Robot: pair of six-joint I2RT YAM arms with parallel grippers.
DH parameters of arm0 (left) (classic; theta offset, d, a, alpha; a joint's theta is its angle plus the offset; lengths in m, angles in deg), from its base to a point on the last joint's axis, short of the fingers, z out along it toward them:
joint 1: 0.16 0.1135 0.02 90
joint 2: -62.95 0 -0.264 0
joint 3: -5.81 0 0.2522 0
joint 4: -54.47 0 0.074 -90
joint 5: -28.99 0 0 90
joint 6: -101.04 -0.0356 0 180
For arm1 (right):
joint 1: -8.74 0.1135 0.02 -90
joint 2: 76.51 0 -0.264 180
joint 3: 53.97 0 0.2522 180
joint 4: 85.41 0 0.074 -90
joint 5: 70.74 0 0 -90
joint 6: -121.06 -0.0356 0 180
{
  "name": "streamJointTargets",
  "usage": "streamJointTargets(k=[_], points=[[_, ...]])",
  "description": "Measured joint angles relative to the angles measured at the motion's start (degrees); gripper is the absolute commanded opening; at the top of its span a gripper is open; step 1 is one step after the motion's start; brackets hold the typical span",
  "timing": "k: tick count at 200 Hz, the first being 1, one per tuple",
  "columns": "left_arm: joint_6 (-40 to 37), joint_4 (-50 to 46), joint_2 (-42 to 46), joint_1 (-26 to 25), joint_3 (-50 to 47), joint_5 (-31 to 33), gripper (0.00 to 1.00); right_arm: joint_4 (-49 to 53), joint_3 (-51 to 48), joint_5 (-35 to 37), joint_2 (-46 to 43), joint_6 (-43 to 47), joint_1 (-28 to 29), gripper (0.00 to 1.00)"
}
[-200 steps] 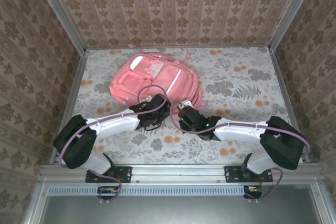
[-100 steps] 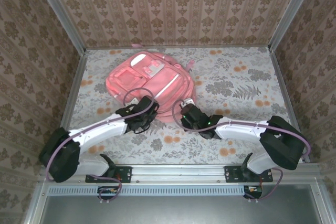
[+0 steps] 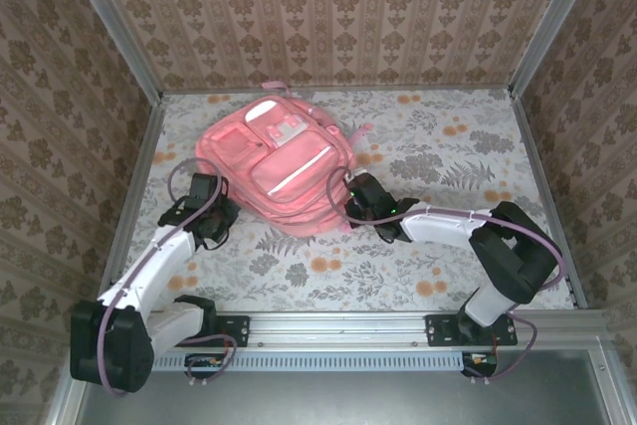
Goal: Pack the student bag
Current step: Zip the student bag at the center of the table.
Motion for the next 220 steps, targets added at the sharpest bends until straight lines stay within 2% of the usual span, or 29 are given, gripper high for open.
streamJointTargets(k=[14,28,47,77,112,155,201,220], points=[[-1.46,-1.09,-0.33,-0.24,1.4,-1.33,0.48,0.33,0.63,0.0,0.2,-0.02,0.76,0.0],[-1.07,-1.6,0.28,-2.47,2.32,-2.1,0.53,0.39,0.92,-0.04,0.33,-0.26,1.84,0.0],[2.12,-1.79,2.1,-9.51,2.86,-1.4,0.56,0.35,0.92,-0.07,0.33,-0.7,3.17,0.0],[12.0,0.22,1.81,-24.87,4.22,0.98,0.56,0.26,0.79,-0.07,0.31,-0.94,3.61,0.0],[24.02,4.37,-5.97,-35.04,6.8,4.37,0.55,-0.85,-1.01,-0.11,-0.9,-1.14,3.63,0.0],[35.52,11.47,-13.81,-40.24,10.19,8.94,0.55,-2.62,-3.34,-0.33,-2.36,-1.99,4.33,0.0],[43.8,19.69,-20.96,-40.7,10.38,11.19,0.57,-3.98,-4.33,-0.31,-2.49,-2.91,4.94,0.0],[46.07,20.9,-22.58,-40.89,10.67,12.28,0.54,-4.04,-4.63,-0.33,-2.49,-3.52,4.94,0.0]])
